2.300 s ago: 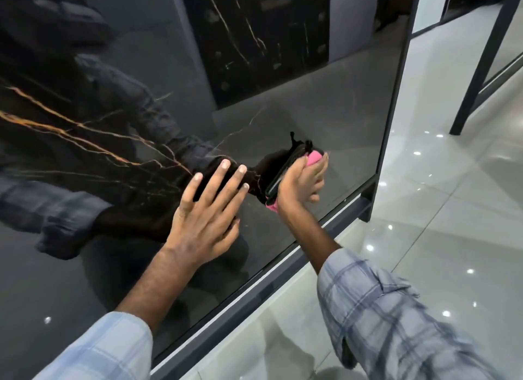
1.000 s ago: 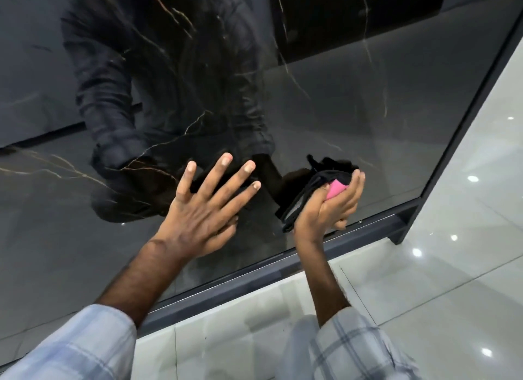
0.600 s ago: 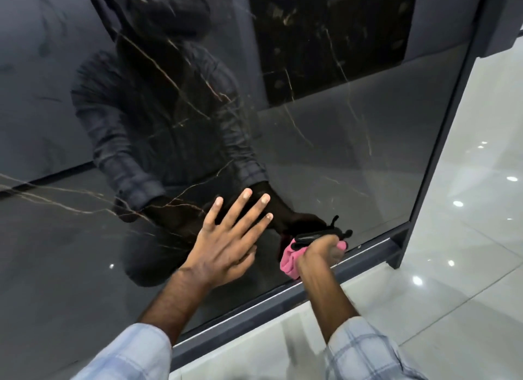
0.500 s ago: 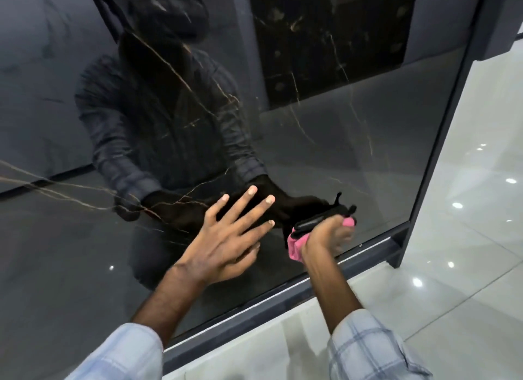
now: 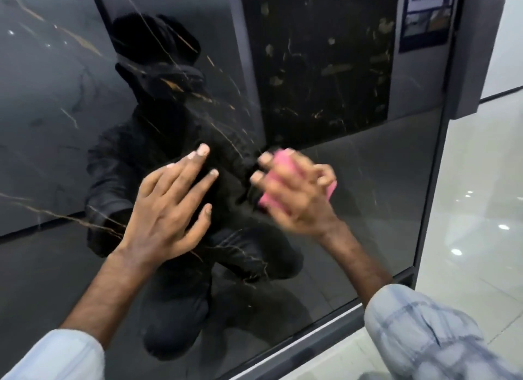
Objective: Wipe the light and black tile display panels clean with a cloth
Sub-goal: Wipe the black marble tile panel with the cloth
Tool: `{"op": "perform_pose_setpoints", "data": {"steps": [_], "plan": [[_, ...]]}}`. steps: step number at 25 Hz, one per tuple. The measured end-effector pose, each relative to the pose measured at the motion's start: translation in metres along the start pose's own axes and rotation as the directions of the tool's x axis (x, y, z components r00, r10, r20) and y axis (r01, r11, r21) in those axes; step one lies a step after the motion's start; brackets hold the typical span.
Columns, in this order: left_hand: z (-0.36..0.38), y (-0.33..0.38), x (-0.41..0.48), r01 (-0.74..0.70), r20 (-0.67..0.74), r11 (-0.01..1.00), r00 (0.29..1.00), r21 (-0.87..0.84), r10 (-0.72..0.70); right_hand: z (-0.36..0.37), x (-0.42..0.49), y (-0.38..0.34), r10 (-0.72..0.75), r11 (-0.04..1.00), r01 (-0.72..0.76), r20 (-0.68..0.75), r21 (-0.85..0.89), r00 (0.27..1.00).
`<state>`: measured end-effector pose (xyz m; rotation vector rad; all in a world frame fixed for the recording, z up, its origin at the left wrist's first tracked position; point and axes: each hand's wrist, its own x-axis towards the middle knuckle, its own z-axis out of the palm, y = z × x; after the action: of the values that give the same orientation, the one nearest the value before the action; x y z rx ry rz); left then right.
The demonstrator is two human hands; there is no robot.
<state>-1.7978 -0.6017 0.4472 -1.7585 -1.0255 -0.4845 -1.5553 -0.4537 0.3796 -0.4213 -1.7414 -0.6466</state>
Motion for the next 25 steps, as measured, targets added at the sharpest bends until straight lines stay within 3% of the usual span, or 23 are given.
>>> {"op": "perform_pose_setpoints", "data": {"steps": [1,2,3,4,5,6,7,8,9,11,12,13,14,15,16,17,18,19,20,21,22,24,25], "plan": [[0.001,-0.001,-0.002,0.003,0.011,1.000,1.000,0.030,-0.004,-0.002,0.010,0.021,0.349,0.937,-0.346,-0.128,0.049,0.928],[0.002,0.001,-0.003,0.009,0.022,0.998,1.000,0.058,-0.010,-0.006,0.022,0.040,0.744,0.666,-0.720,-0.244,0.197,0.622],[0.004,0.004,-0.002,0.015,0.022,0.997,1.000,0.071,-0.016,-0.007,0.032,0.051,0.935,0.317,-0.890,-0.268,0.329,0.234],[0.006,0.008,-0.001,0.019,0.012,0.998,1.000,0.063,-0.020,-0.007,0.045,0.048,0.975,0.082,-0.927,-0.223,0.365,-0.002],[0.006,0.010,0.000,0.023,-0.007,0.999,1.000,0.031,-0.023,-0.005,0.055,0.036,0.977,0.033,-0.954,-0.213,0.296,-0.032],[0.004,0.011,0.003,0.032,-0.038,0.999,0.999,-0.022,-0.033,-0.003,0.066,0.018,0.962,0.179,-0.969,-0.236,0.173,0.135],[0.001,0.009,0.007,0.050,-0.078,0.995,0.995,-0.090,-0.057,-0.001,0.072,-0.003,0.867,0.457,-0.889,-0.232,0.015,0.442],[-0.004,0.005,0.013,0.072,-0.120,0.985,0.989,-0.159,-0.092,0.002,0.071,-0.025,0.632,0.749,-0.649,-0.150,-0.131,0.760],[-0.011,-0.002,0.021,0.097,-0.157,0.974,0.979,-0.206,-0.130,0.002,0.071,-0.036,0.283,0.941,-0.279,-0.008,-0.192,0.959],[-0.025,-0.023,0.040,0.160,-0.209,0.969,0.958,-0.188,-0.198,-0.007,0.081,-0.014,-0.272,0.942,0.295,0.156,-0.157,0.950],[-0.031,-0.036,0.049,0.186,-0.226,0.975,0.951,-0.124,-0.210,-0.012,0.090,0.008,-0.308,0.929,0.328,0.136,-0.168,0.942],[-0.034,-0.045,0.057,0.198,-0.240,0.980,0.950,-0.034,-0.200,-0.017,0.102,0.030,-0.163,0.968,0.172,0.059,-0.182,0.985],[-0.034,-0.051,0.062,0.194,-0.245,0.979,0.954,0.063,-0.174,-0.021,0.117,0.051,0.135,0.978,-0.145,-0.079,-0.149,0.988],[-0.032,-0.052,0.063,0.185,-0.233,0.972,0.961,0.145,-0.148,-0.026,0.133,0.069,0.526,0.842,-0.540,-0.232,0.003,0.818],[-0.028,-0.050,0.064,0.183,-0.212,0.961,0.967,0.207,-0.139,-0.028,0.150,0.079,0.801,0.583,-0.790,-0.294,0.191,0.521],[-0.025,-0.047,0.063,0.189,-0.191,0.950,0.971,0.249,-0.143,-0.027,0.166,0.075,0.916,0.372,-0.878,-0.271,0.300,0.296],[-0.023,-0.045,0.063,0.195,-0.180,0.943,0.972,0.271,-0.150,-0.026,0.181,0.061,0.938,0.307,-0.910,-0.250,0.279,0.240],[-0.022,-0.045,0.062,0.199,-0.177,0.940,0.972,0.278,-0.153,-0.024,0.190,0.044,0.890,0.417,-0.891,-0.278,0.180,0.360],[-0.022,-0.045,0.061,0.200,-0.177,0.938,0.972,0.281,-0.154,-0.022,0.194,0.025,0.743,0.637,-0.770,-0.296,0.040,0.600],[-0.022,-0.045,0.061,0.203,-0.179,0.938,0.971,0.282,-0.156,-0.018,0.193,0.007,0.491,0.848,-0.522,-0.237,-0.090,0.838],[-0.022,-0.046,0.061,0.202,-0.178,0.939,0.971,0.278,-0.156,-0.015,0.191,-0.005,0.162,0.971,-0.180,-0.122,-0.155,0.979],[-0.024,-0.045,0.062,0.199,-0.176,0.947,0.972,0.252,-0.157,-0.018,0.197,0.005,-0.347,0.923,0.345,0.020,-0.170,0.938],[-0.026,-0.045,0.062,0.200,-0.178,0.953,0.971,0.228,-0.161,-0.020,0.206,0.020,-0.390,0.907,0.384,-0.002,-0.172,0.921]]}}
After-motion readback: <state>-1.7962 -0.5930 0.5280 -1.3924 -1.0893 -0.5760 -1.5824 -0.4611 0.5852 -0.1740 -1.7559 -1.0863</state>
